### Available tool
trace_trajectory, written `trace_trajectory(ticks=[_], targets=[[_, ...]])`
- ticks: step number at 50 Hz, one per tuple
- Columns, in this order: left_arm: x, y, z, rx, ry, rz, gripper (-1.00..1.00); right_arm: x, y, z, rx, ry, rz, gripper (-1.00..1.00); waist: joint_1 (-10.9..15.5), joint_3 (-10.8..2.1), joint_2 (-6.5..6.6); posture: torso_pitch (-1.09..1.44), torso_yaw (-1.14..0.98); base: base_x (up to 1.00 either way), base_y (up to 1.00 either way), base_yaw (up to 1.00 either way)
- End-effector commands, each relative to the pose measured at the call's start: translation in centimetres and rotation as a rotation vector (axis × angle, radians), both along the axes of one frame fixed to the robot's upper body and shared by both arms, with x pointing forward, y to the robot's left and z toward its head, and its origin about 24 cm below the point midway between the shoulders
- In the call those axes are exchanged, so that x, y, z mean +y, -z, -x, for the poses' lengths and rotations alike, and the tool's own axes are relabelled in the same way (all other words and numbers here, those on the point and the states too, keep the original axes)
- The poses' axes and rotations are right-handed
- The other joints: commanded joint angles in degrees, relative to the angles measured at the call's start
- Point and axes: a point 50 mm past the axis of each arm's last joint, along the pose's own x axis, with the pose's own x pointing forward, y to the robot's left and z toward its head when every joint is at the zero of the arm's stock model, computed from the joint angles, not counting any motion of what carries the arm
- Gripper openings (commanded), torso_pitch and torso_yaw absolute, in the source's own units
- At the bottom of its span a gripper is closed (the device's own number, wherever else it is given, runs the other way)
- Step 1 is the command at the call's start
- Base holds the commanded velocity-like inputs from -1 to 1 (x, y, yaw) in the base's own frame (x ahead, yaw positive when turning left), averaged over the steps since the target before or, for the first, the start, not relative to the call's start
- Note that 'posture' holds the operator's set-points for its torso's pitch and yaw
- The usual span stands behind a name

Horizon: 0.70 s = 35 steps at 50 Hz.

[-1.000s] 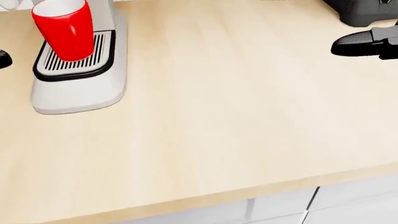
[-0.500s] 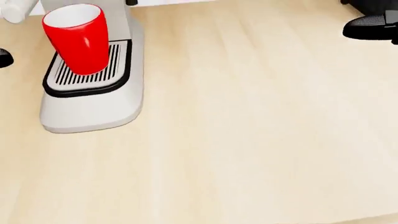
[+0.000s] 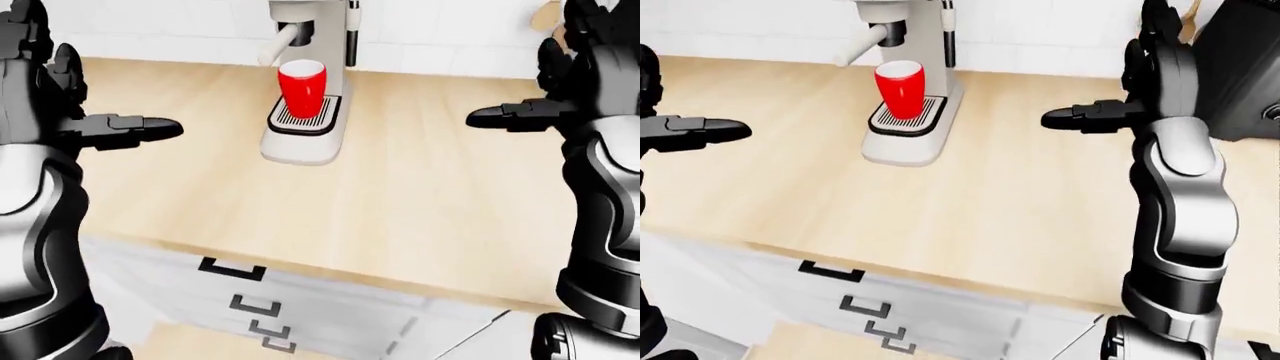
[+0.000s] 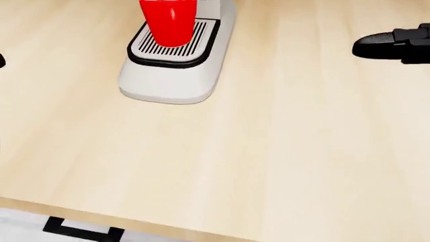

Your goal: Pick the mug from under the coffee machine dispenser and place it on the counter.

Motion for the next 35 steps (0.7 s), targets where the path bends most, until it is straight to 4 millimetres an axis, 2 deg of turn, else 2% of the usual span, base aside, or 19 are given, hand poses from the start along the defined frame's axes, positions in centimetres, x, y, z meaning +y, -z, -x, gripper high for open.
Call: trace_trajectory(ticks=[1,4,5,6,9,17,23,32,35], targets=[[-0.2,-1.8,0.7,-0.082,-0.003,-0.029,1.00,-0.2,-2.2,0.7,-0.104,0.025,0.009,1.00,-0.1,-1.73,-0.02,0.00,0.00,0.00,0.00,0.00],[-0.2,-1.9,0.7,-0.078,-0.003,-0.030,1.00,-0.3,-2.6,0.8,-0.133,0.035,-0.016,1.00,0.3,-1.84,-1.71,0.00,0.00,0.00,0.00,0.00],[-0.3,-1.9,0.7,-0.077,0.001,-0.031,1.00,-0.2,-2.7,0.8,-0.137,0.028,-0.034,1.00,0.6,-1.70,-1.92,0.00,0.00,0.00,0.00,0.00],[-0.4,-2.0,0.7,-0.076,-0.001,-0.036,1.00,-0.3,-2.7,0.9,-0.141,0.038,-0.047,1.00,0.8,-1.80,-1.48,0.00,0.00,0.00,0.00,0.00],[-0.4,-1.9,0.5,-0.059,0.012,0.018,1.00,-0.1,-2.6,1.0,-0.087,-0.004,-0.063,1.00,1.1,-2.09,-1.81,0.00,0.00,0.00,0.00,0.00],[-0.5,-1.2,-0.5,0.006,-0.002,0.025,1.00,0.0,-2.2,1.1,-0.049,-0.026,-0.071,1.00,1.3,-2.53,-1.87,0.00,0.00,0.00,0.00,0.00],[-0.9,-2.5,-1.3,0.035,-0.008,0.043,1.00,0.2,-2.2,1.3,-0.047,-0.040,-0.042,1.00,1.4,-2.80,-2.00,0.00,0.00,0.00,0.00,0.00],[-3.3,-3.7,-2.9,0.082,0.090,0.193,1.00,0.2,-2.3,1.4,-0.054,-0.042,-0.042,1.00,1.3,-2.93,-2.22,0.00,0.00,0.00,0.00,0.00],[-4.2,-4.1,-3.4,0.064,0.100,0.155,1.00,0.2,-2.3,1.4,-0.053,-0.044,-0.045,1.00,1.2,-2.99,-2.27,0.00,0.00,0.00,0.00,0.00]])
